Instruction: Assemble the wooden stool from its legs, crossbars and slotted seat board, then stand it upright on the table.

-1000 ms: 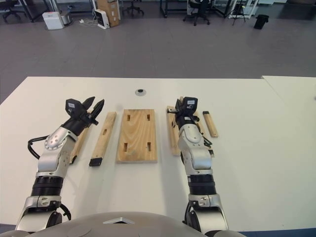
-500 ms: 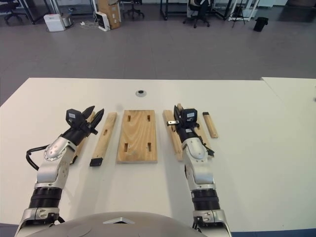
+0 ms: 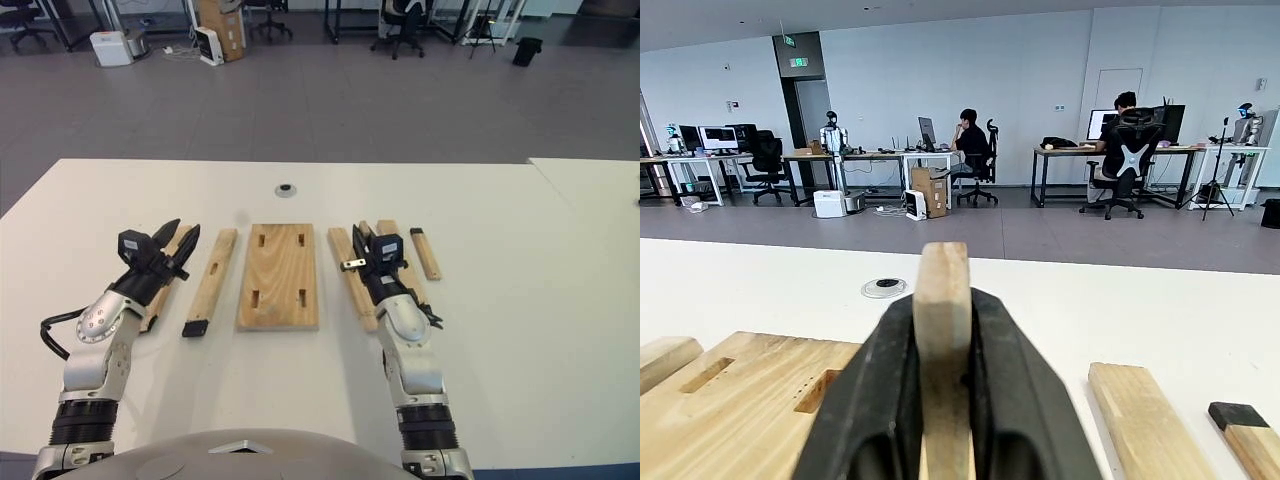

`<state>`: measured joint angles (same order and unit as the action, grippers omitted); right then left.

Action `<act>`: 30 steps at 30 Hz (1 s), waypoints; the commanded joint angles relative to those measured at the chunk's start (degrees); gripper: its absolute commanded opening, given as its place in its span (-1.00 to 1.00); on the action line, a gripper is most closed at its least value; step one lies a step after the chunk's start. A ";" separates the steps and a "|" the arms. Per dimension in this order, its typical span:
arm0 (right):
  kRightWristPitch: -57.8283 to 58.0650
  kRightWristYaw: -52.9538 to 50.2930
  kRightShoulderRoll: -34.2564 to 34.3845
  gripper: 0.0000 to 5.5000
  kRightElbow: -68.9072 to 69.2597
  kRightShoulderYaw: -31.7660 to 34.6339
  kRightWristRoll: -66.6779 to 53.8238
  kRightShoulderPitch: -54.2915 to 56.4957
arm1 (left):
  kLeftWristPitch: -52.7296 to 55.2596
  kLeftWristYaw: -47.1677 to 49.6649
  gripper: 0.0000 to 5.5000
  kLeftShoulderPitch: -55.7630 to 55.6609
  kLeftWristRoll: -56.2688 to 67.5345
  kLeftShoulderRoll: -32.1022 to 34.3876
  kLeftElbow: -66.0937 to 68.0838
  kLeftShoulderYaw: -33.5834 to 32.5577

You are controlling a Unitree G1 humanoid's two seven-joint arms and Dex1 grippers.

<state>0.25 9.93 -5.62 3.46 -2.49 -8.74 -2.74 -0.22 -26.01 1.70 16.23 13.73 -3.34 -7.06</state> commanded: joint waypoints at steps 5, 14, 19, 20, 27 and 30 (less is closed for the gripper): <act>18.42 -0.65 -1.63 -0.85 -7.39 -0.72 0.89 -4.89 | -1.09 0.61 -0.20 -0.01 0.37 -0.84 -0.28 -0.14; 15.97 -1.95 -0.99 -0.85 -5.71 -0.30 1.47 -5.70 | 0.19 0.17 -0.20 1.00 -0.44 -0.98 -0.92 1.29; 14.48 -4.15 0.79 -0.85 -5.21 -0.55 1.65 -6.88 | 1.19 -1.07 -0.20 -0.62 0.26 0.76 -0.24 0.78; 14.36 -4.58 1.16 -0.85 -5.08 -0.64 1.62 -7.20 | 1.38 -1.31 -0.20 -0.89 0.35 1.09 -0.16 0.73; 12.00 -7.61 1.55 -0.85 -5.21 0.01 3.18 -6.87 | 1.82 -1.88 -0.20 -1.73 0.22 1.08 0.17 1.68; 11.30 -8.09 1.55 -0.85 -5.52 0.13 3.86 -6.19 | 1.82 -1.17 -0.20 -1.78 0.76 0.94 0.11 0.72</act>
<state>5.52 3.68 -3.47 5.34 -2.63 -7.02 -1.57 0.89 -27.17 1.09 16.37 14.20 -3.33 -5.80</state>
